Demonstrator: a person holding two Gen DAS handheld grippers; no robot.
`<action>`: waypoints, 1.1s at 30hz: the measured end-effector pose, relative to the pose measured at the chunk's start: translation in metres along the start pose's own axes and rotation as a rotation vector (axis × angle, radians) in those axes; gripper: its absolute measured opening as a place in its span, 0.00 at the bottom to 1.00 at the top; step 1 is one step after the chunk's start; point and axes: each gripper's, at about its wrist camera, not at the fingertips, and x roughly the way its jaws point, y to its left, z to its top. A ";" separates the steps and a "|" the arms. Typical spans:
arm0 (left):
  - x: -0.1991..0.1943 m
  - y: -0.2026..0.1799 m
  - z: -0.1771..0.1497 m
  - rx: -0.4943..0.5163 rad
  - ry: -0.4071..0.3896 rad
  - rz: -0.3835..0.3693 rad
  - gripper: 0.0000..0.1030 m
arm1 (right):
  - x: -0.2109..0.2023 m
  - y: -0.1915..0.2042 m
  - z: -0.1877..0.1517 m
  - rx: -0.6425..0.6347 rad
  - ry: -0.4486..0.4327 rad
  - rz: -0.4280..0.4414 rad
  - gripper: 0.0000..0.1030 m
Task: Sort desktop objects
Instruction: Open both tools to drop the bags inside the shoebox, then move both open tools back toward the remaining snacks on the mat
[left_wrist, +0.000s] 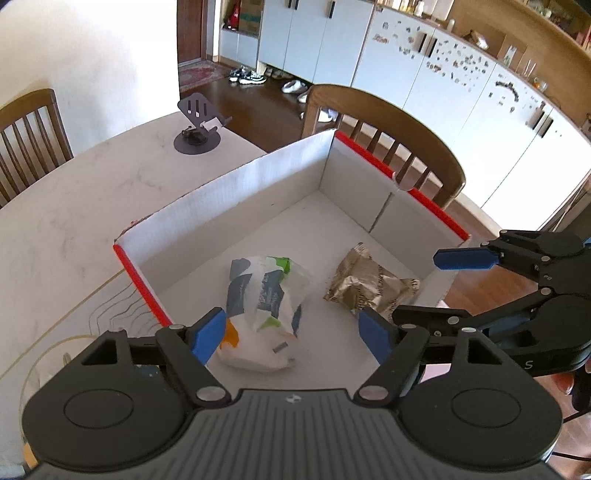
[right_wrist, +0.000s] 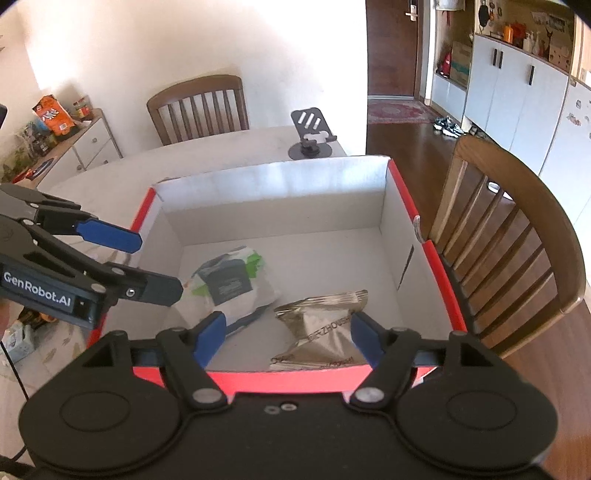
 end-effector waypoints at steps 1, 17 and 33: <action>-0.003 0.001 -0.002 -0.006 -0.005 -0.005 0.77 | -0.002 0.001 -0.001 0.000 -0.001 0.001 0.72; -0.055 0.032 -0.045 -0.087 -0.074 -0.031 0.97 | -0.027 0.045 -0.012 -0.005 -0.045 0.020 0.82; -0.109 0.078 -0.118 -0.130 -0.153 0.041 1.00 | -0.024 0.121 -0.022 -0.029 -0.035 0.046 0.83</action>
